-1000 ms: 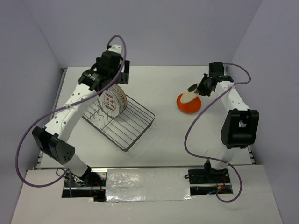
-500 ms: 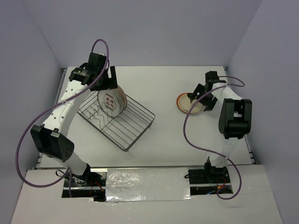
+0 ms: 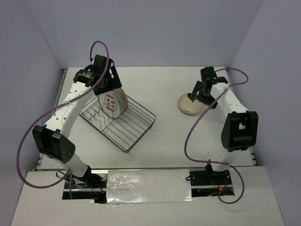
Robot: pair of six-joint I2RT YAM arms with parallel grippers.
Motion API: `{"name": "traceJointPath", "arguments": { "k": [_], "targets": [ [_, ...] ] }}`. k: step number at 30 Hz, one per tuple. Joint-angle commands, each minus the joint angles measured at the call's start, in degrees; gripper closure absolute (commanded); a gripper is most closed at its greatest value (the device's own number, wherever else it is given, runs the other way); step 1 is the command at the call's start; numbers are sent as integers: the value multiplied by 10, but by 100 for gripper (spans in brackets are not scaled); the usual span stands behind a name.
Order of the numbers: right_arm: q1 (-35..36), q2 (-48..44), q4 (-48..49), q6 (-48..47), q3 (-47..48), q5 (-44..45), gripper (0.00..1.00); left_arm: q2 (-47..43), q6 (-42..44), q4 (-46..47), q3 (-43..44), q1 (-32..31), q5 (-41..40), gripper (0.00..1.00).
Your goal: Unload the plates from the dish rack
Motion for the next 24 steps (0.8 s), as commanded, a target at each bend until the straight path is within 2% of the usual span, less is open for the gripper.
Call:
{"name": "traceJointPath", "arguments": {
  "k": [1,2,4,9,14,22,23,24],
  "targets": [
    [25,-84,-16,-9,19,17,0,-10,-116,35,-19,-24,-59,11],
    [36,-86,-31,-12,26,10,0,-9,-129,38,-21,-24,-63,19],
    [53,-88,-59,-18,49,11,0,-1,-165,22,-15,-24,-91,25],
    [69,-129,-68,-27,51,-4,0,12,-205,-3,-33,-20,-108,27],
    [73,-150,-75,-38,68,-21,0,0,-197,71,-106,-7,-83,34],
    [83,-154,-87,-46,88,-28,0,12,-195,137,-160,12,-67,47],
    [84,-155,-89,-46,91,-28,0,12,-192,145,-170,13,-65,50],
    [87,-157,-90,-47,92,-25,0,11,-190,155,-172,14,-63,58]
  ]
}}
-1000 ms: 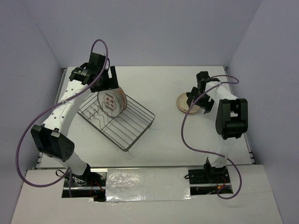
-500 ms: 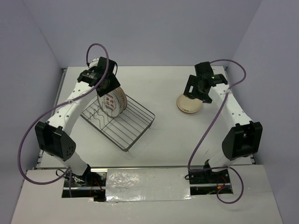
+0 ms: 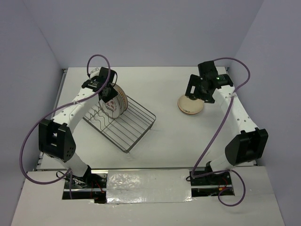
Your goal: Unload the plates from the dish rack
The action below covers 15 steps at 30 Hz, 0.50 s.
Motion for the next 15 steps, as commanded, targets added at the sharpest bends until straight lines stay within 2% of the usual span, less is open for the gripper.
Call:
{"name": "traceJointPath", "arguments": {
  "k": [1,3,7,11,15],
  "targets": [
    [11,-25,-15,-10,30,3,0,2,4,41,-13,9,-2,64],
    [13,-25,-21,-11,37,7,0,0,2,36,-12,9,2,74],
    [14,-30,-31,-12,63,11,0,-16,12,8,11,8,-5,85],
    [18,-27,-49,-6,98,1,0,-22,38,-43,98,6,-18,100],
    [19,-24,-62,-1,144,-28,0,-30,82,-75,177,-3,-18,100]
  ]
}}
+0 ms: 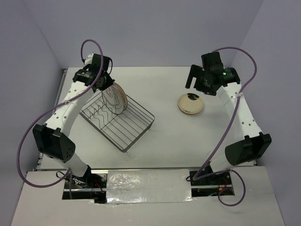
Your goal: Unload the plates from the dish rack
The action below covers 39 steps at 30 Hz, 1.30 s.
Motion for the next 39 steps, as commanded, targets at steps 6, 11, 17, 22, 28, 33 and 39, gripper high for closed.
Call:
{"name": "traceJointPath", "arguments": {
  "k": [6,11,17,22,28,33,39],
  "targets": [
    [2,-2,-53,29,183,-75,0,-36,274,27,140,-43,45,98],
    [-28,15,-29,95,260,-233,0,-44,599,81,126,-201,35,100],
    [-34,63,-5,148,298,-338,1,-50,806,170,17,-399,-54,100],
    [-32,62,-22,124,240,-343,1,-43,896,231,-10,-480,-88,100],
    [-31,6,-24,87,96,-307,1,-38,963,317,-51,-506,-140,100],
    [-29,-39,36,105,-33,-409,5,-41,1006,404,-86,-511,-172,100],
    [-29,-95,200,206,-146,-486,56,-40,990,404,-89,-512,-147,77]
  ]
}}
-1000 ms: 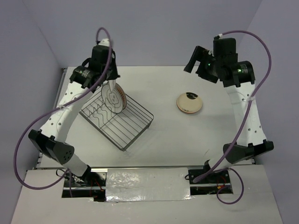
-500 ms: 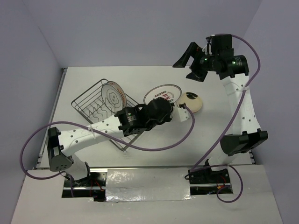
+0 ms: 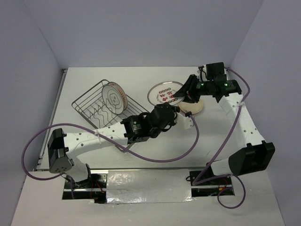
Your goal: Unload the plates from the dish rack
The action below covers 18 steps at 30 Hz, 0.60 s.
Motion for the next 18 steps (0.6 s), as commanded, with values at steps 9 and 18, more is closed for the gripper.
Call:
{"name": "traceJointPath", "arguments": {
  "k": [9,18],
  "targets": [
    [-47,-17,77,11,-20,103,100,-45,-157,14,13,40,-17,0],
    [-77,-39,186,-54,-211,218,100,-42,-588,-227,144,330,65,1]
  ]
}}
